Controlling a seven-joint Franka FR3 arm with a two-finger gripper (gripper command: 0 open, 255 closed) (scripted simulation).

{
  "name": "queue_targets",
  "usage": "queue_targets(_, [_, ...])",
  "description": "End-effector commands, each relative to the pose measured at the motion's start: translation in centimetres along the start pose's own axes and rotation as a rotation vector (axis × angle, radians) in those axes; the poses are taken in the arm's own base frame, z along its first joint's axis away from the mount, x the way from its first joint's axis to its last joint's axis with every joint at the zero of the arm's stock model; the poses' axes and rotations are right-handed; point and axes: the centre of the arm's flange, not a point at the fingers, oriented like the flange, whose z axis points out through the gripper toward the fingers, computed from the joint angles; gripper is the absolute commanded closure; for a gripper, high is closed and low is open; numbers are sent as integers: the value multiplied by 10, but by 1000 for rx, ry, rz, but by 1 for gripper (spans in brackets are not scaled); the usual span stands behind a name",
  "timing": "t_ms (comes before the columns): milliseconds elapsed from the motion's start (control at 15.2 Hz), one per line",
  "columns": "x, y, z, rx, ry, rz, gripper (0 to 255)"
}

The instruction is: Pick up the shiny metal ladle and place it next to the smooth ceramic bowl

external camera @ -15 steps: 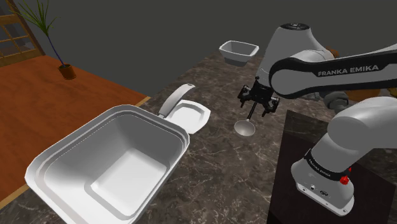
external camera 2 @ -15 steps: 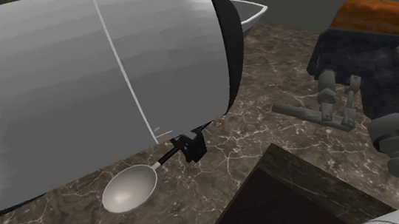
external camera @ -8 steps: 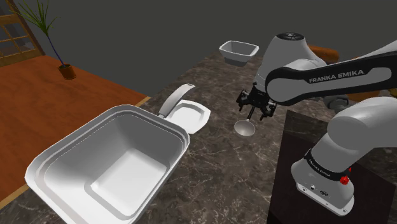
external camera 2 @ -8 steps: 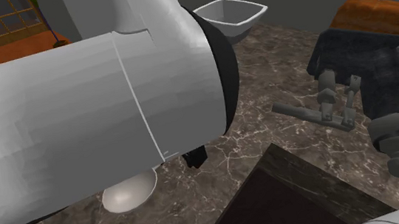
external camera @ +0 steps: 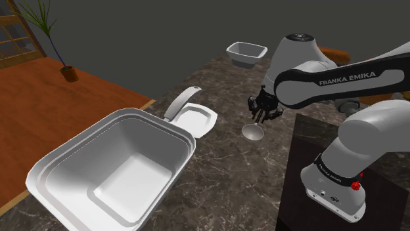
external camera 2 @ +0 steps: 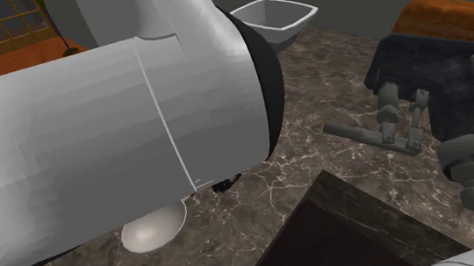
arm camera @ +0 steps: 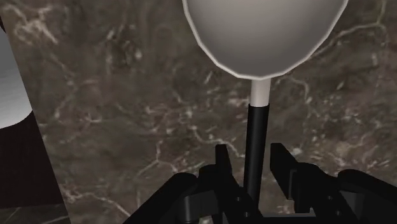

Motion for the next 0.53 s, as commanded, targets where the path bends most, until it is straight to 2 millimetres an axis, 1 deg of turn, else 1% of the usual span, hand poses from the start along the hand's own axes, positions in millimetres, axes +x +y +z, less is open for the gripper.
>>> queue_targets(0, [0, 0, 1, 1, -1, 1, 255])
queue_targets(330, [0, 0, 1, 1, -1, 1, 255])
queue_targets(462, [1, -1, -10, 1, -1, 1, 255])
